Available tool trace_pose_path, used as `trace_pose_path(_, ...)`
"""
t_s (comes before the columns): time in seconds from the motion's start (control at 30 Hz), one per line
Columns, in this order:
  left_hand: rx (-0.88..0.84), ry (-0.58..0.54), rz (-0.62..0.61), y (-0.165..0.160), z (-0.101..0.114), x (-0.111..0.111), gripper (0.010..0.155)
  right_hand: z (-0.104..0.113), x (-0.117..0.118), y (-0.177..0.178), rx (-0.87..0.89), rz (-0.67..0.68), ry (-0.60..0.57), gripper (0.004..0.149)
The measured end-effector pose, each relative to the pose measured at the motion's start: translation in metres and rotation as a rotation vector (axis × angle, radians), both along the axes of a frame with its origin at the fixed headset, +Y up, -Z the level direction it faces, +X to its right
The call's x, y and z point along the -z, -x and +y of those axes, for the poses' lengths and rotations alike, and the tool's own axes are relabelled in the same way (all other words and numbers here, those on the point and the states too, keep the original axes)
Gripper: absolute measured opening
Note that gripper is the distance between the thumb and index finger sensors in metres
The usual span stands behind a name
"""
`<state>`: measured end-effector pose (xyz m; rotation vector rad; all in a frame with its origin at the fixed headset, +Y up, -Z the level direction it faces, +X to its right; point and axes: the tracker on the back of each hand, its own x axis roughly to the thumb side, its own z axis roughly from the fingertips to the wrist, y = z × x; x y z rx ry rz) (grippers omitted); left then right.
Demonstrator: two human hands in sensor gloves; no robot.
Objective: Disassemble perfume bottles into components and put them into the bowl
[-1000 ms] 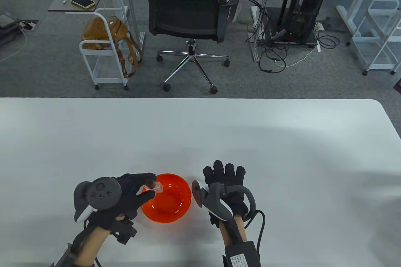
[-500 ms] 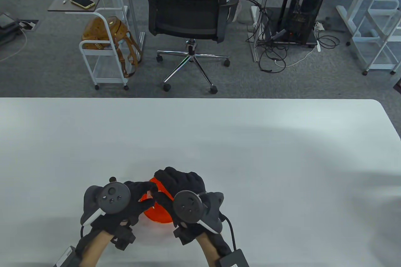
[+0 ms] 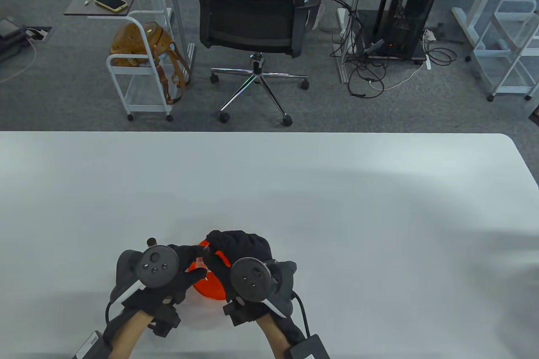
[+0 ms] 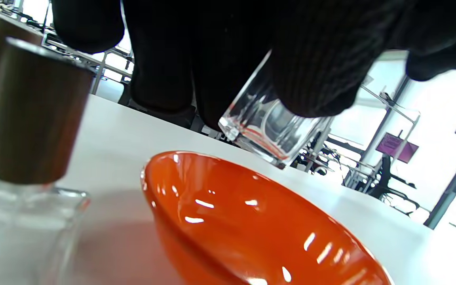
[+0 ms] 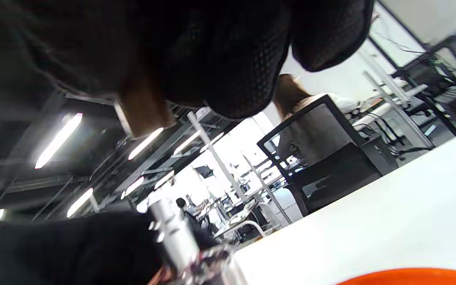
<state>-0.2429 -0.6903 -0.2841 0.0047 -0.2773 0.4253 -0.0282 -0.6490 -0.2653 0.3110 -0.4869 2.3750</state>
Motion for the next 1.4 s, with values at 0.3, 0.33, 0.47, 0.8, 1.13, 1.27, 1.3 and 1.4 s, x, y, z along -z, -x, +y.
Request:
trace_pose_path(0.3, -0.164, -0.013, 0.112, 0.032, 0.009, 0.004, 0.055, -0.069, 0.028, 0.037, -0.801, -0.073, 0.089, 0.053)
trace_pose_path(0.33, -0.171, -0.009, 0.115, 0.033, 0.009, 0.004, 0.055, -0.075, 0.030, 0.042, -0.881, -0.078, 0.097, 0.053)
trace_pose_path(0.47, -0.180, 0.002, 0.106, 0.035, 0.009, 0.005, 0.055, -0.089, 0.035, 0.050, -1.033, -0.073, 0.127, 0.052)
trace_pose_path(0.8, -0.107, 0.014, 0.063, 0.024, 0.005, 0.005, 0.055, -0.083, 0.037, 0.044, -0.978, -0.052, 0.177, 0.056)
trace_pose_path(1.13, 0.006, -0.022, 0.001, 0.007, 0.001, -0.001, 0.054, -0.028, 0.018, -0.011, -0.352, -0.033, 0.123, 0.062)
trace_pose_path(1.27, 0.059, -0.038, -0.040, -0.005, -0.001, -0.004, 0.054, -0.027, 0.017, -0.010, -0.143, 0.016, 0.167, 0.058)
trace_pose_path(1.3, 0.064, -0.038, -0.050, -0.008, -0.001, -0.005, 0.054, -0.028, 0.017, -0.008, -0.124, 0.024, 0.180, 0.056)
trace_pose_path(1.4, 0.087, -0.061, -0.074, -0.015, -0.001, -0.008, 0.053, -0.030, 0.015, -0.003, -0.156, 0.004, 0.159, 0.051)
